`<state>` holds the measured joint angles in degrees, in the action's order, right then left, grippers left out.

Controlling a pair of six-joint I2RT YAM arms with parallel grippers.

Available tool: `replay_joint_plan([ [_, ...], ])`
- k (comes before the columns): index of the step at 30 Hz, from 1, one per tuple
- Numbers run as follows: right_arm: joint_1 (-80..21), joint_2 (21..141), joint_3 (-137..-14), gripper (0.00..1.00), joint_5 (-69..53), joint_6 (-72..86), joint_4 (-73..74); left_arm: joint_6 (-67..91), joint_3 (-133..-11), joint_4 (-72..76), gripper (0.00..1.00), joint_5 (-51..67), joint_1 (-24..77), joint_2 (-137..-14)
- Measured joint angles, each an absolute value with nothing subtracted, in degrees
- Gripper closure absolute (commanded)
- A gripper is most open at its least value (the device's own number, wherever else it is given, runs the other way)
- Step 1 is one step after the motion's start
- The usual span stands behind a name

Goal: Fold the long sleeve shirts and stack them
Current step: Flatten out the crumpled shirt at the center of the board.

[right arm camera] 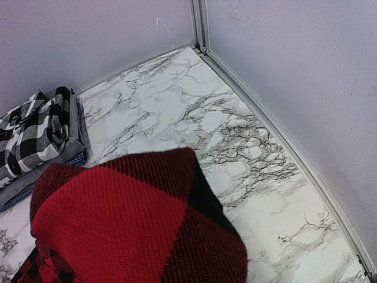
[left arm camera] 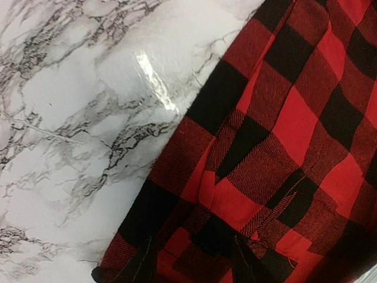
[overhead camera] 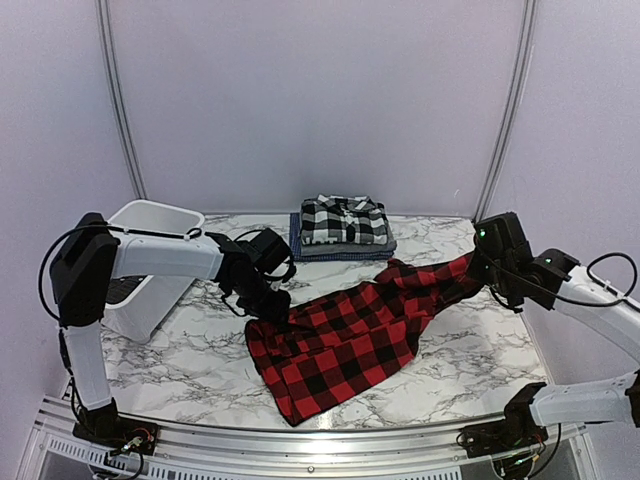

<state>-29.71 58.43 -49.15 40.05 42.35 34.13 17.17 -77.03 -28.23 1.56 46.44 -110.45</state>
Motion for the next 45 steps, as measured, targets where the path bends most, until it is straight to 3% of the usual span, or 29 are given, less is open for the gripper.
replay_joint_plan([
  [8, -29.69, 57.95, -49.15, 1.00, 40.07, 42.48, 34.41, 16.43, -77.06, -29.08, 0.57, 2.00, 48.62, -113.23],
  [17, -29.69, 57.95, -49.15, 1.00, 40.07, 42.30, 34.30, 17.30, -77.73, -29.26, 1.00, -1.23, 50.26, -114.08],
  [24, -28.75, 59.13, -49.98, 1.00, 40.23, 41.28, 33.85, 18.17, -78.41, -30.55, 1.00, -5.13, 50.35, -111.79],
  [31, -23.31, 60.27, -51.33, 1.00, 39.40, 38.33, 32.51, 19.53, -82.48, -32.49, 1.00, -8.21, 47.77, -101.12],
  [37, -15.90, 62.70, -54.28, 1.00, 36.80, 35.09, 30.89, 20.10, -89.45, -34.57, 1.00, -11.55, 40.71, -93.23],
  [45, -2.33, 67.31, -58.48, 1.00, 30.00, 30.50, 28.23, 17.96, -107.83, -41.36, 1.00, -15.88, 26.70, -94.59],
])
